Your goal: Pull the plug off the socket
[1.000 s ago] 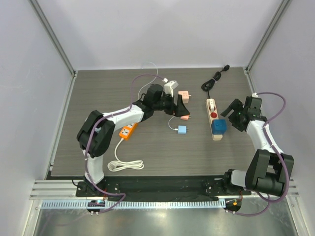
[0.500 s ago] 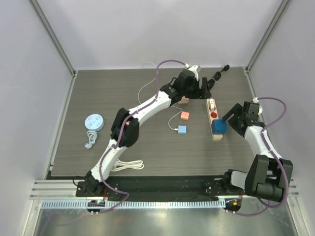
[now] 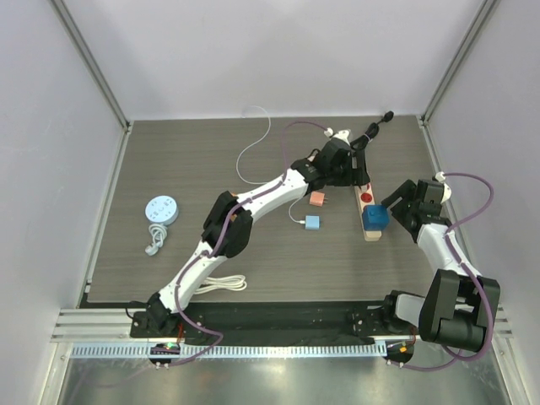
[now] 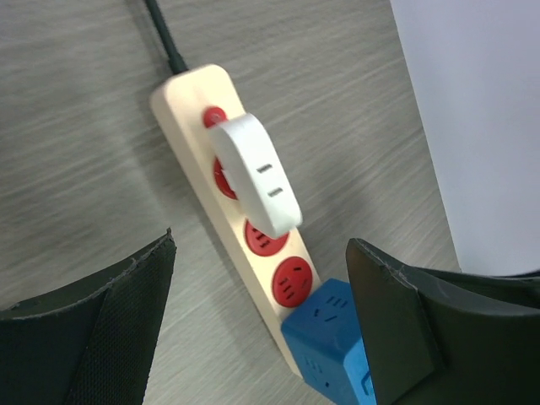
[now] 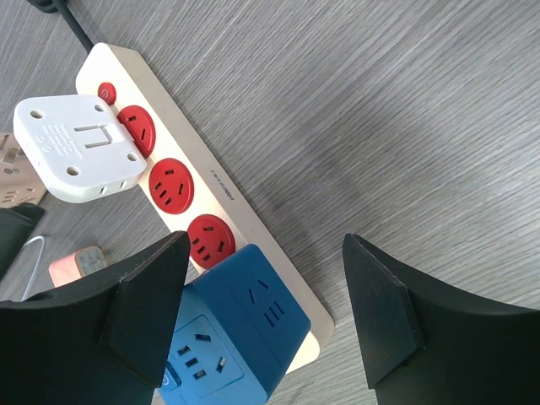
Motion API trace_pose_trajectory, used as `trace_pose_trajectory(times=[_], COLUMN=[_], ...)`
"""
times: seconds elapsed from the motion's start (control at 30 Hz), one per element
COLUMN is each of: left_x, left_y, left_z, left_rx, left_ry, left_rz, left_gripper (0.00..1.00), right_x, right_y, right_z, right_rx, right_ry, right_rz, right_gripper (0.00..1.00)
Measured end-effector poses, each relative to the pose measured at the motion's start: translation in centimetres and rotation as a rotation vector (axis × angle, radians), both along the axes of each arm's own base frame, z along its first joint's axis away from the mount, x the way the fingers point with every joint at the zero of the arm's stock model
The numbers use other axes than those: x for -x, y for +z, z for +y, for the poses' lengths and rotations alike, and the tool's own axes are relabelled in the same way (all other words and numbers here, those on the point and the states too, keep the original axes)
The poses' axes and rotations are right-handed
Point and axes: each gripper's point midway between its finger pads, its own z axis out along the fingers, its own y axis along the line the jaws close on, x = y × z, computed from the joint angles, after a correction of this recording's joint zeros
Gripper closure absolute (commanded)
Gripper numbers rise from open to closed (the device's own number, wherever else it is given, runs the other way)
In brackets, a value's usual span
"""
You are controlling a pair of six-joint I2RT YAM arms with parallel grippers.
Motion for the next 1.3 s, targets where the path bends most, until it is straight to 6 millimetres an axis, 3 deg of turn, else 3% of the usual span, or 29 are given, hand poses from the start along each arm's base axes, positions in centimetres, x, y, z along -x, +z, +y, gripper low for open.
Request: trace_pose_trajectory(times=[0.23, 0.53, 0.77, 0.9, 1.13, 1.3], left_x=[1.2, 0.2, -0.5, -0.6, -0.7, -0.6], left_y=[-0.6, -4.7, -5.1, -4.8, -4.0, -3.8], left_z=[-1.7, -1.5, -2.5, -2.7, -3.2, -3.5], left_rx=[0.012, -0.033, 0.006, 0.021, 0.052, 0.061], left_ry=[-0.004, 0.066, 0.083, 0.085, 0.070, 0.055], left_rz=[-0.023, -0.012, -0.016, -0.020, -0.040, -0.046], left_gripper=[0.18, 0.22, 0.26, 0.37, 0.49, 0.65], right_x=[-0.1, -0.1, 0.0, 0.0, 0.0, -0.1], right_y=[0.0, 0.1, 0.2, 0.1, 0.2, 0.1], right_z=[0.8, 1.4, 1.6, 1.6, 1.6, 1.9], right_rx=[-0.030, -0.051, -0.052, -0.052, -0.051, -0.052], right_ry=[0.034, 0.058, 0.063, 0.064, 0.065, 0.075], right_rz=[-0.012, -0.021, -0.023, -0.022, -0.022, -0.020], right_gripper=[0.22, 0.22, 0.22, 0.22, 0.23, 0.25])
